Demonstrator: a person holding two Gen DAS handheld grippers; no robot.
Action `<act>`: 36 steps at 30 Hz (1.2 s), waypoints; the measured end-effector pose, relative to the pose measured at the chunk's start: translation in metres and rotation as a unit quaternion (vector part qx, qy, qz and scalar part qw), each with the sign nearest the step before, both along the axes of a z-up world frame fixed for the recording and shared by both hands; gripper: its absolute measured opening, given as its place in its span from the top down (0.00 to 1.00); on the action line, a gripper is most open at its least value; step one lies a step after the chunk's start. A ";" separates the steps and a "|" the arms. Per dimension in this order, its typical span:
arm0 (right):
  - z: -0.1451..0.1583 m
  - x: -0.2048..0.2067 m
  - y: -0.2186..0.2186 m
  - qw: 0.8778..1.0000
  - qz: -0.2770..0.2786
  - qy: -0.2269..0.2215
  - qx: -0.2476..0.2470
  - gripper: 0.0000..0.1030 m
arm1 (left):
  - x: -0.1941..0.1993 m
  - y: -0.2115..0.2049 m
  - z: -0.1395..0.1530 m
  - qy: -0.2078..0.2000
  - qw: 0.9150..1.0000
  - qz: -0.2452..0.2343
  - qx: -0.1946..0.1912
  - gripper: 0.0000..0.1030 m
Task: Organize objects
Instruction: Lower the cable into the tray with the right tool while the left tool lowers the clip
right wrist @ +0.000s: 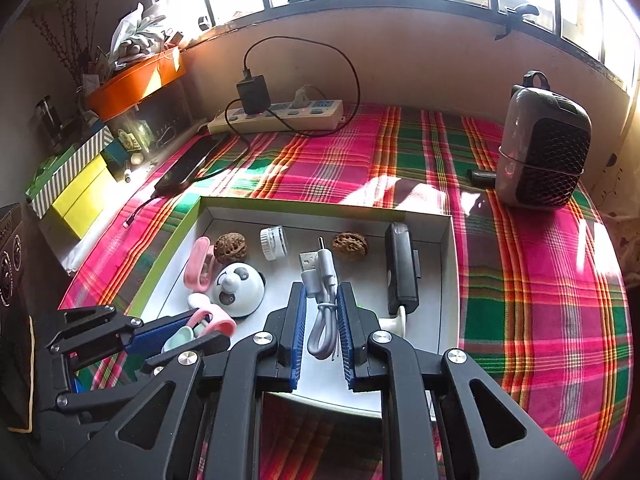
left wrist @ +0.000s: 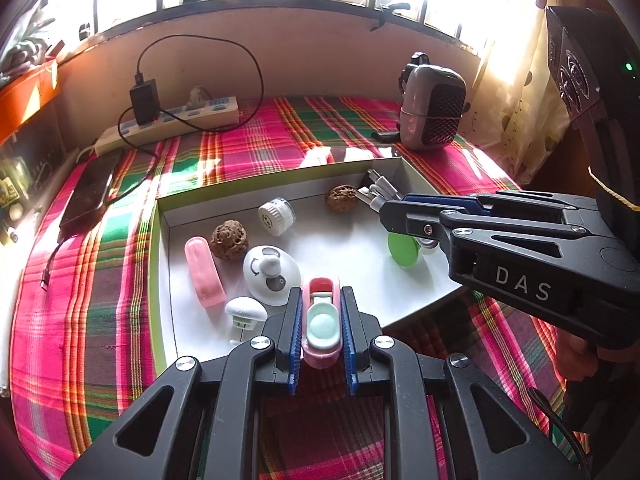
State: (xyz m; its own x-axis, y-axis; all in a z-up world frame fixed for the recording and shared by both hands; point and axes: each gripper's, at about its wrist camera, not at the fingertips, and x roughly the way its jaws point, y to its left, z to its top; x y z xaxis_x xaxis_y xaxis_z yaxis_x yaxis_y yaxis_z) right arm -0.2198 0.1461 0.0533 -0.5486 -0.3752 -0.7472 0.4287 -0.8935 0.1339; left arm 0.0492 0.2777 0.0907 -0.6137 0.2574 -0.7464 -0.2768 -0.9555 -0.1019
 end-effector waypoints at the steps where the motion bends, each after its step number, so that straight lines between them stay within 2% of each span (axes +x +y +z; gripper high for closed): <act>1: -0.001 -0.002 0.000 1.000 0.000 -0.001 0.000 0.84 | -0.001 0.001 -0.001 -0.001 1.000 -0.001 -0.001 0.85; 36: -0.025 -0.036 -0.014 0.999 0.032 -0.041 0.013 0.84 | -0.024 0.016 -0.022 -0.019 1.000 -0.023 0.001 0.85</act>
State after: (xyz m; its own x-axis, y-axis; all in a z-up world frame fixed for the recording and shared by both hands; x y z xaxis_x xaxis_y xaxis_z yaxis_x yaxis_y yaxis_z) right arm -0.2559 0.1319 0.0281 -0.4602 -0.3879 -0.7986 0.4738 -0.8680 0.1486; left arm 0.0249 0.2937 0.0692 -0.5720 0.2853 -0.7690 -0.3158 -0.9419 -0.1145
